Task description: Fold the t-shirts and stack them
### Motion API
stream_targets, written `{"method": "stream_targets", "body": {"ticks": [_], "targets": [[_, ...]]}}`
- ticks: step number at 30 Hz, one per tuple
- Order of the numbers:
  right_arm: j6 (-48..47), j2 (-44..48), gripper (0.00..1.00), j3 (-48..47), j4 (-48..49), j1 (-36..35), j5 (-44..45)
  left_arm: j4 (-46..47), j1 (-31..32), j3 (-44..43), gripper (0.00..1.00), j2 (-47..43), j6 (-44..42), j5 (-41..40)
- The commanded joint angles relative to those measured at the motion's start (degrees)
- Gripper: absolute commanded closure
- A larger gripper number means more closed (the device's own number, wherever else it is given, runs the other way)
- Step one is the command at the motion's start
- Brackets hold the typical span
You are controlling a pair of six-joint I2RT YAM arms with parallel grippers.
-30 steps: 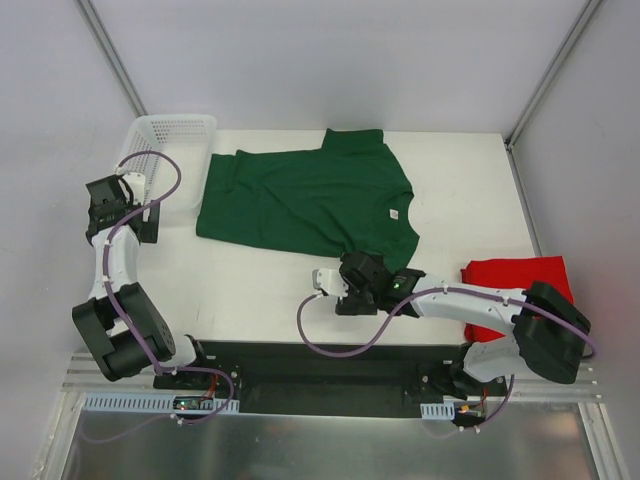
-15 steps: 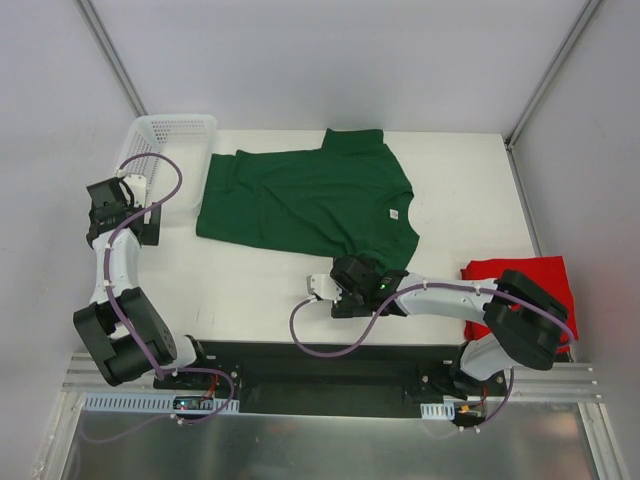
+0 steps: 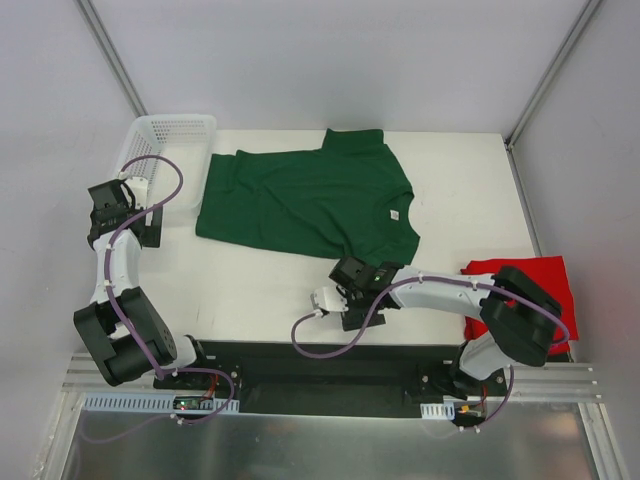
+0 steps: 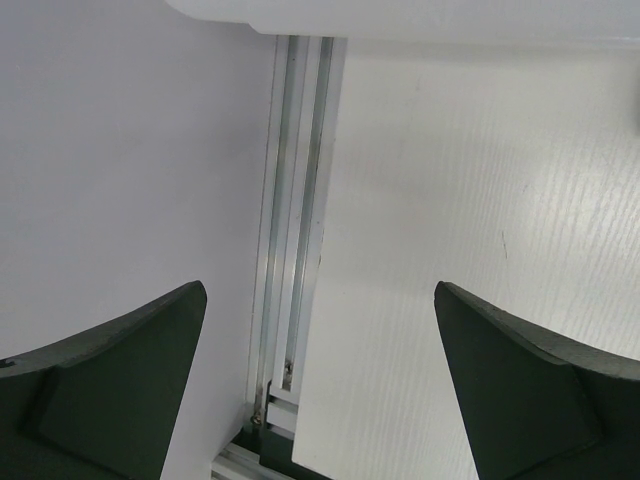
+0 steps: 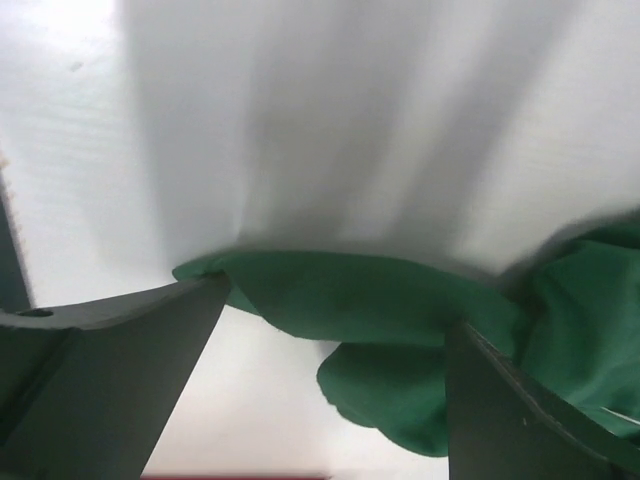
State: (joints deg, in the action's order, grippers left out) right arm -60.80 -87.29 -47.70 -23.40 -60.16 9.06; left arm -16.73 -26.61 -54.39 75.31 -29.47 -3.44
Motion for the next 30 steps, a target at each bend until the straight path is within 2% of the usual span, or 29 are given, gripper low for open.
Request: {"method": "stream_targets", "body": {"ticks": [1,10,13,17,23,24,26,30], "targets": [[-3.9,-3.0,0.04,-3.1,-18.2,0.7,-6.9,0.0,0.0,-0.7,0.01,-0.8,1.0,1.7],[-8.5,-11.4,0.04,-7.4,-32.3,3.3,-8.5,0.0,0.1,-0.7,0.01,-0.2,1.7,2.3],[-9.7,-13.4,0.04,-10.7,-38.9,4.3,-14.7,0.0,0.0,-0.7,0.00,-0.1,1.6,2.2],[-11.8,-13.5,0.04,-17.9,-47.7,7.0,-23.5,0.1,0.1,-0.8,0.01,-0.1,1.6,2.2],[-12.3,-9.9,0.04,-33.5,-57.8,12.3,-27.2,-0.1,0.0,-1.4,0.01,0.0,1.7,2.2],[-11.5,-9.7,0.04,-37.0,-58.2,13.2,-27.3,-0.1,0.0,-1.6,0.01,0.0,1.8,2.2],[-8.0,-9.0,0.04,-38.4,-53.0,16.5,-25.0,-0.3,0.0,-1.7,0.01,-0.1,2.2,2.8],[-3.0,-8.6,0.04,-33.5,-37.8,21.8,-17.1,-1.5,0.2,-2.1,0.01,-0.9,3.5,6.3]]}}
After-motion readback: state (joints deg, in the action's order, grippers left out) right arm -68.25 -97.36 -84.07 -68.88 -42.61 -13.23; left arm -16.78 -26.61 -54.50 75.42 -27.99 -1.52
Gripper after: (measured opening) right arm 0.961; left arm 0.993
